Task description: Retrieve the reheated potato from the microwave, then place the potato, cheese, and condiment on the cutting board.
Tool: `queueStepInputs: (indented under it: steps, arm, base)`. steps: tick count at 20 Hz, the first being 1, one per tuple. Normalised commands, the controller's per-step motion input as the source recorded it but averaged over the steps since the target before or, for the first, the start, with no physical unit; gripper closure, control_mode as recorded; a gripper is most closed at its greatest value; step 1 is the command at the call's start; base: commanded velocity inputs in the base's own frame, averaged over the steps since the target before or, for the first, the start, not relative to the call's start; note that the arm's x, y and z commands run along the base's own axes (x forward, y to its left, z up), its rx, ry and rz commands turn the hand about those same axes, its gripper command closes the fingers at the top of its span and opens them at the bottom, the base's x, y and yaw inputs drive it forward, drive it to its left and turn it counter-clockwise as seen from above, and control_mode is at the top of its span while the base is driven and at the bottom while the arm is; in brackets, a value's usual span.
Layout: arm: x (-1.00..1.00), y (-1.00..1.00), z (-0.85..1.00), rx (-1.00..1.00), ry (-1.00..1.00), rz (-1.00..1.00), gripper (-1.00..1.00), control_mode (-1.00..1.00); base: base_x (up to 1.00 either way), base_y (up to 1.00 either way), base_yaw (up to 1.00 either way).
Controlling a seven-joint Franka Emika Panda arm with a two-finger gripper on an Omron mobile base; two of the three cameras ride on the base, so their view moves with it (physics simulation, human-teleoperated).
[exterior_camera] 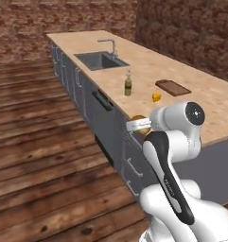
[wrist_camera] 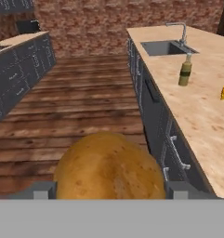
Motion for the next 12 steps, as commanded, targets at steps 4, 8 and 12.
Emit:
queueStepInputs:
  steps: [4, 8, 12]
  arm:
    - [0.00, 0.00, 0.00, 0.00, 0.00, 0.00, 1.00, 1.00]
    - [0.00, 0.00, 0.00, 0.00, 0.00, 0.00, 1.00, 1.00]
    - [0.00, 0.00, 0.00, 0.00, 0.00, 0.00, 1.00, 1.00]
  base:
    - [0.45, 0.55, -0.36]
    - [0.45, 0.57, -0.33]
    - [0.41, 0.59, -0.33]
